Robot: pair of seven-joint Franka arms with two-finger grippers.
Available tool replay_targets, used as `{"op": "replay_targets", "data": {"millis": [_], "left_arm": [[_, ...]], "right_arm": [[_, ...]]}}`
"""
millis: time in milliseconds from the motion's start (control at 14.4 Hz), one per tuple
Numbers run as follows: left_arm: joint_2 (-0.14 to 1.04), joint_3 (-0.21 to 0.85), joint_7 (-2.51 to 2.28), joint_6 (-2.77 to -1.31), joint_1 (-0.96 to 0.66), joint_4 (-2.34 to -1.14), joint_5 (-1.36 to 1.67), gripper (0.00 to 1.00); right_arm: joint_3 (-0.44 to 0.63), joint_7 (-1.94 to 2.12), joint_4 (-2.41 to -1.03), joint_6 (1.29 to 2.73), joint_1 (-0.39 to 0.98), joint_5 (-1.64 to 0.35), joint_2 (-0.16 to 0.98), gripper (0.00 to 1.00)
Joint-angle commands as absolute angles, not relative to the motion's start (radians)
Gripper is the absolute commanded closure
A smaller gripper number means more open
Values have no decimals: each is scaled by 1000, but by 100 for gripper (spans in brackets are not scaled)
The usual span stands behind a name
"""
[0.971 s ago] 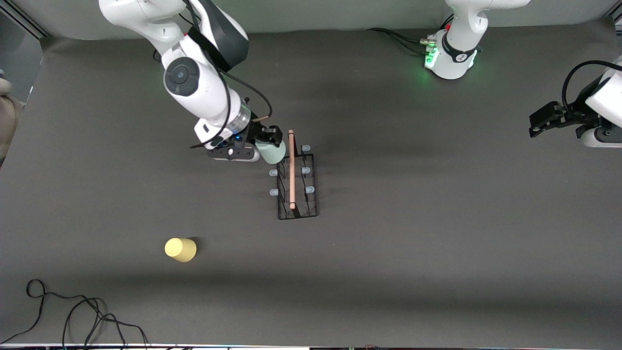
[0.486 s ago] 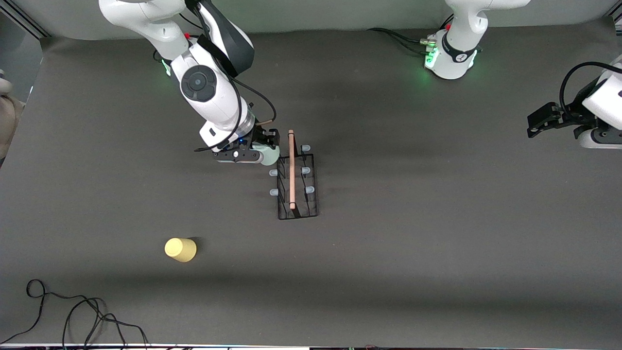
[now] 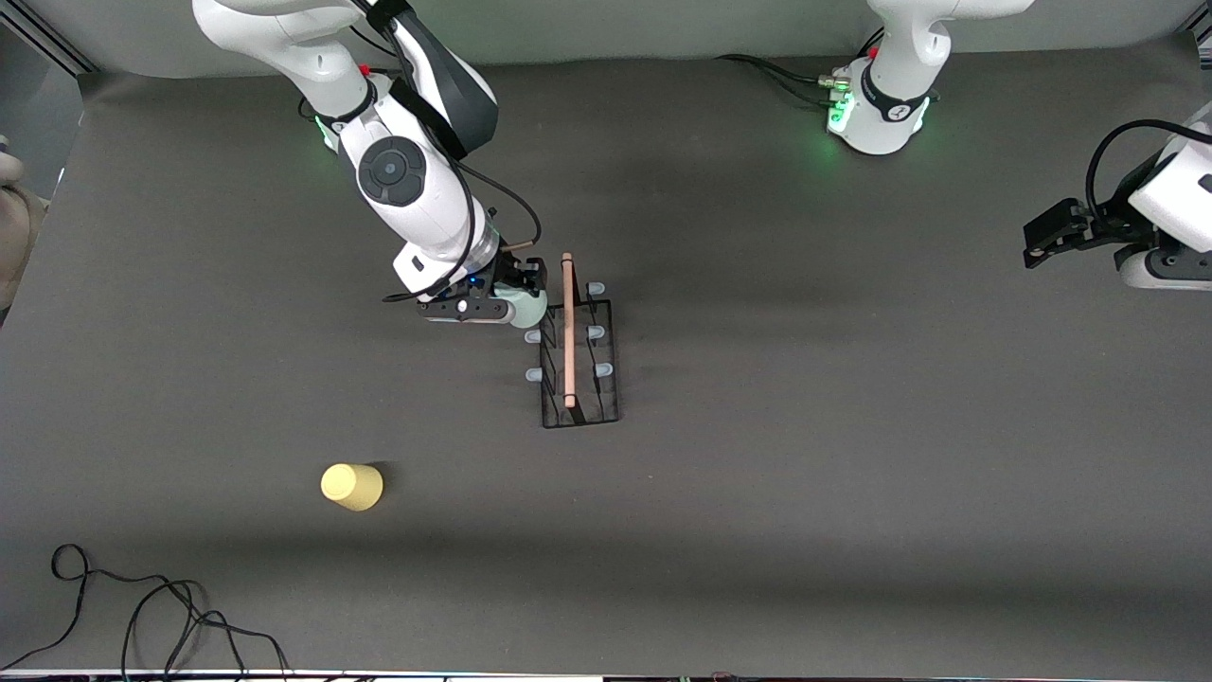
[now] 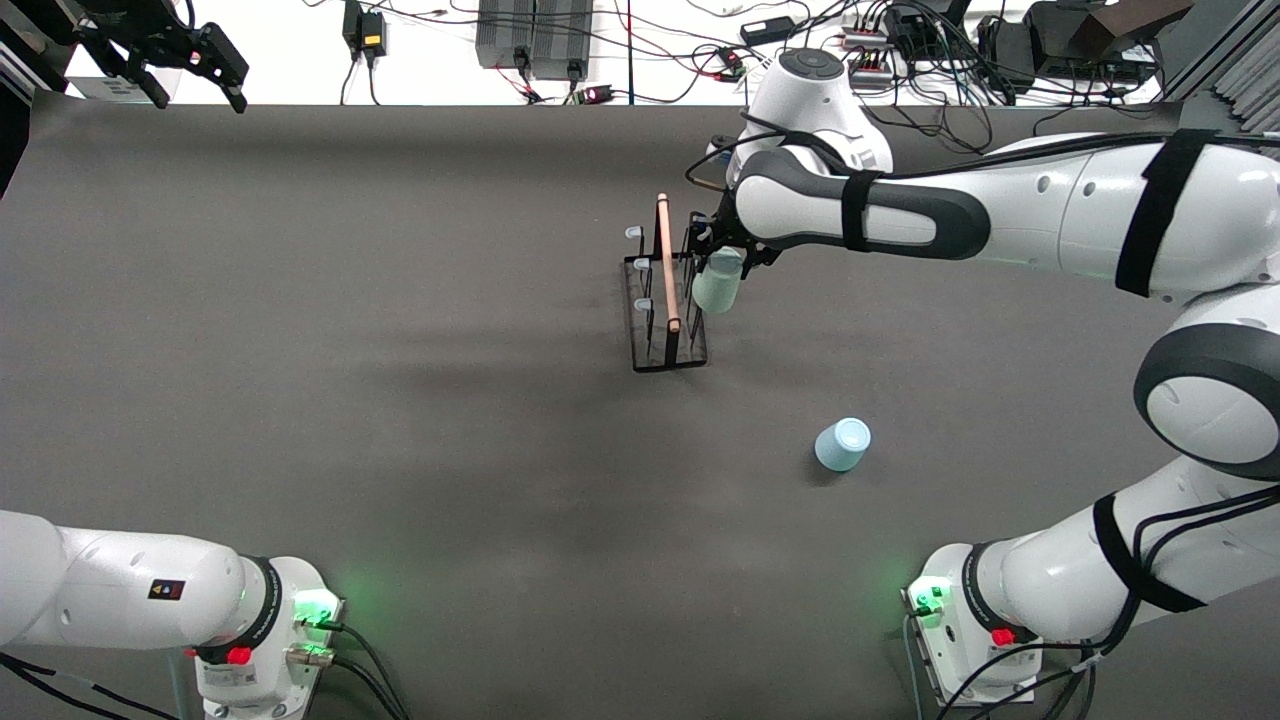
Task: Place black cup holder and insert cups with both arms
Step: 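Lift the pale green cup with the right gripper and insert it onto a rack peg, then move the right gripper to the yellow cup and grasp it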
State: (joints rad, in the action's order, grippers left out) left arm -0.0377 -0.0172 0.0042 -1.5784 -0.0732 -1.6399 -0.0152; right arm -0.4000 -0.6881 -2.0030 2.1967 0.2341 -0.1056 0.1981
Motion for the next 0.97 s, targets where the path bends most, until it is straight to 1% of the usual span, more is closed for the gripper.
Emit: {"op": "replay_targets", "data": {"millis": [0, 69, 208, 278, 416, 694, 763, 902], "left_arm": [[-41, -26, 15, -1563, -87, -1628, -26, 0], [-41, -26, 15, -1563, -87, -1628, -26, 0], [-41, -26, 17, -1565, -86, -1628, -26, 0], [-41, -26, 15, -1565, -87, -1628, -26, 0], [-41, -26, 17, -1566, -87, -1628, -26, 0], [-41, -23, 15, -1566, -89, -1626, -28, 0], [-41, -23, 15, -1566, -89, -1625, -28, 0], [-41, -21, 15, -1566, -89, -1626, -28, 0]], "right_arm": [[-402, -719, -2005, 2207, 238, -97, 193, 27], [-402, -719, -2005, 2207, 238, -97, 190, 21], [-394, -698, -2003, 2203, 227, -97, 164, 4], [-388, -681, -2003, 2183, 204, -97, 141, 0], [-367, -611, -1990, 2125, 178, -97, 120, 0], [-218, -332, -1971, 2125, 164, -98, 115, 0], [-195, -272, -1959, 2135, 157, -97, 126, 0], [-167, -134, -1902, 2137, 121, -84, 185, 0]]}}
